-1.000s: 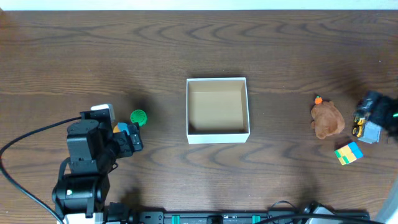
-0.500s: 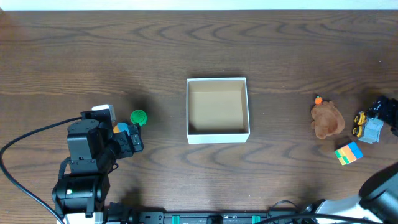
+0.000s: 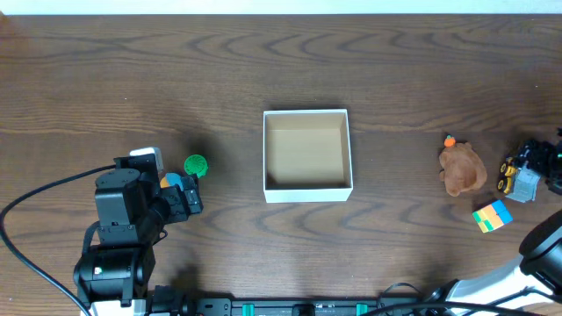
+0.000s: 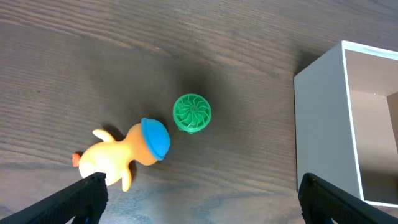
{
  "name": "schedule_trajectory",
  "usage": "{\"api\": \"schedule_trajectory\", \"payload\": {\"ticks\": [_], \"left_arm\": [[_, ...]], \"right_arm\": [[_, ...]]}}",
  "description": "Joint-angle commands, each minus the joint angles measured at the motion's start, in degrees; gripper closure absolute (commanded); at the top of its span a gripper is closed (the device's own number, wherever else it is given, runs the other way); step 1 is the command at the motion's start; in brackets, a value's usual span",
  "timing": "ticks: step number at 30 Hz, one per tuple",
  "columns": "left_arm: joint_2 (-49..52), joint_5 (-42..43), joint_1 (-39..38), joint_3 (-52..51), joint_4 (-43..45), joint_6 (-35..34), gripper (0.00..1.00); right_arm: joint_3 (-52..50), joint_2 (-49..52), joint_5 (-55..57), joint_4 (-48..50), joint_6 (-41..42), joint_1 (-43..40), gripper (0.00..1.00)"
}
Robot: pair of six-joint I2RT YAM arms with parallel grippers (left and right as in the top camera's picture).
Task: Pack container
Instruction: 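Lower the right gripper and grasp the yellow-grey toy truck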
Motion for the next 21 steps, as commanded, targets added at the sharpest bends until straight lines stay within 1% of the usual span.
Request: {"api": "schedule_trajectory", "payload": {"ticks": [1,8,11,21], "left_arm": [[-0.02,0.11,0.42,1.27,-0.15,-0.55,0.02],[-0.02,0.11,0.42,1.27,-0.15,-0.55,0.02],[-0.04,0.11,0.42,1.27,-0.15,-0.55,0.02],[-0.04,0.11,0.42,1.27,-0.15,-0.55,0.02]], "right_arm": [[0.00,2.32,-1.01,0.02,-1.36,1.27,0.01],[-0.02,2.75,-1.03,1.09,-1.51,2.43,0.01],[-0.02,2.75,-1.05,1.14,-1.51,2.47,0.04],[-0.02,2.75,-1.01,0.98,-1.46,2.47,0.33]]}}
